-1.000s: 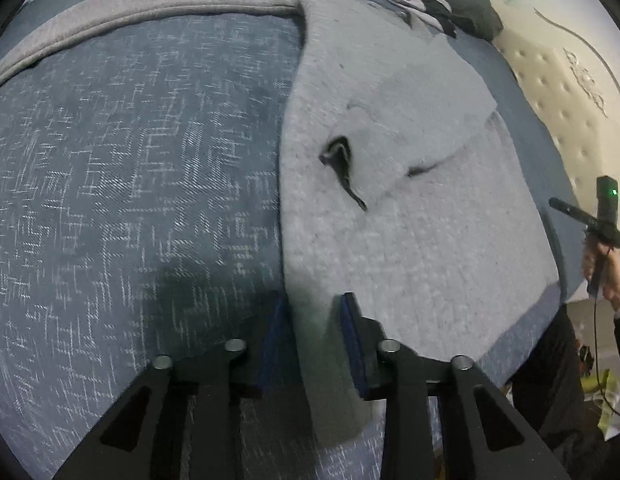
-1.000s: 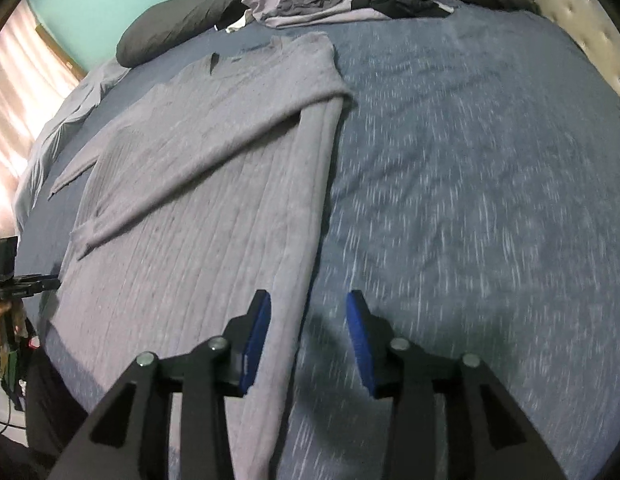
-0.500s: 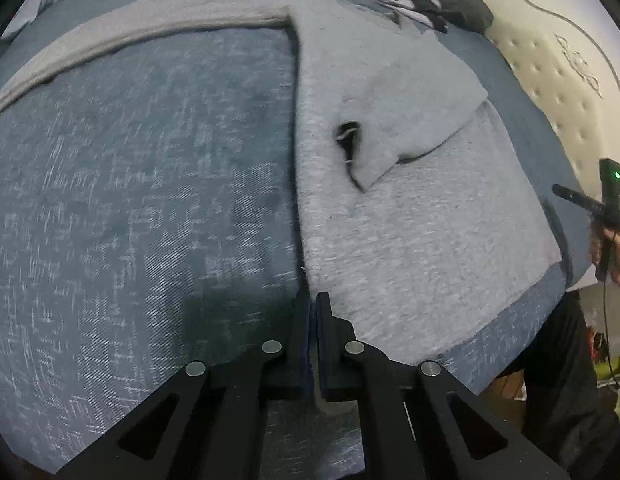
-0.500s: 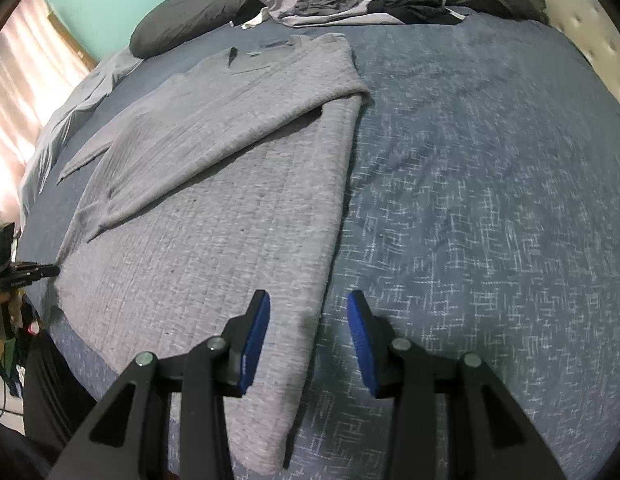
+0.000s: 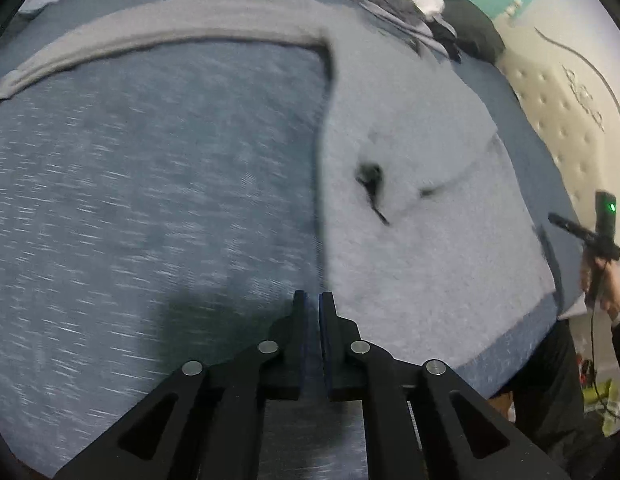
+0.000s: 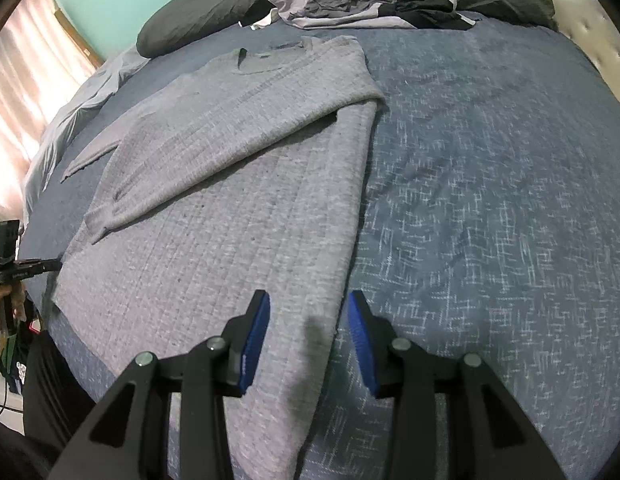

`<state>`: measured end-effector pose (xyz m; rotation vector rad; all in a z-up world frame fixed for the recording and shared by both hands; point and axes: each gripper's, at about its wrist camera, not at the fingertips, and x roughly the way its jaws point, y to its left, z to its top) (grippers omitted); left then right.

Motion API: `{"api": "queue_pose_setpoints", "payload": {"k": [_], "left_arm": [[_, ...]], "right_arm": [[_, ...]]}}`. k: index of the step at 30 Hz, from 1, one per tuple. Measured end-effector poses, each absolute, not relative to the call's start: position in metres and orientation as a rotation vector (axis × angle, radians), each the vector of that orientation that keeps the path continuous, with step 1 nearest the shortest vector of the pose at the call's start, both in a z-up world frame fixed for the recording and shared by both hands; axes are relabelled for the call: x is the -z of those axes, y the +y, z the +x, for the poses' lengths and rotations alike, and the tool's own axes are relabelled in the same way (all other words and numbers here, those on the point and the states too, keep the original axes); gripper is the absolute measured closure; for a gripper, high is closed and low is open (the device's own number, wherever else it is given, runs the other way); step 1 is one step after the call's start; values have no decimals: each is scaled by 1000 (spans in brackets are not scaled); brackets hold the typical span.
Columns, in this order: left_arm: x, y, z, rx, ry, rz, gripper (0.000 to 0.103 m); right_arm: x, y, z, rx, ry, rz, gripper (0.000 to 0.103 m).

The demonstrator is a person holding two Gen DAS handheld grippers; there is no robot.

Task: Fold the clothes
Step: 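Close the left tool on the grey sweatshirt sleeve cuff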

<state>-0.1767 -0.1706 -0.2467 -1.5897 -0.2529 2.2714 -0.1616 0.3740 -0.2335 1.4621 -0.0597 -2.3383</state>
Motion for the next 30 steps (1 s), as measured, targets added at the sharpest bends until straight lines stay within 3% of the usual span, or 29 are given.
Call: {"api": "queue_pose_setpoints", "payload": {"k": [4, 8, 16, 22, 30], "left_arm": [[244, -216, -207, -2395, -352, -1572, 93], [244, -300, -224, -2569, -529, -1535, 74], [238, -393, -277, -2807, -666, -1468, 74], [239, -477, -282, -2883, -888, -1426, 72], [247, -515, -299, -2916, -1041, -1382, 66]], "right_arm": [[234, 369, -166, 2330, -62, 1450, 62], [233, 361, -173, 2325, -59, 1446, 62], [234, 346, -184, 2320, -36, 1446, 62], [238, 336, -203, 2315, -21, 1466, 62], [239, 317, -222, 2308, 1, 1467, 62]]}}
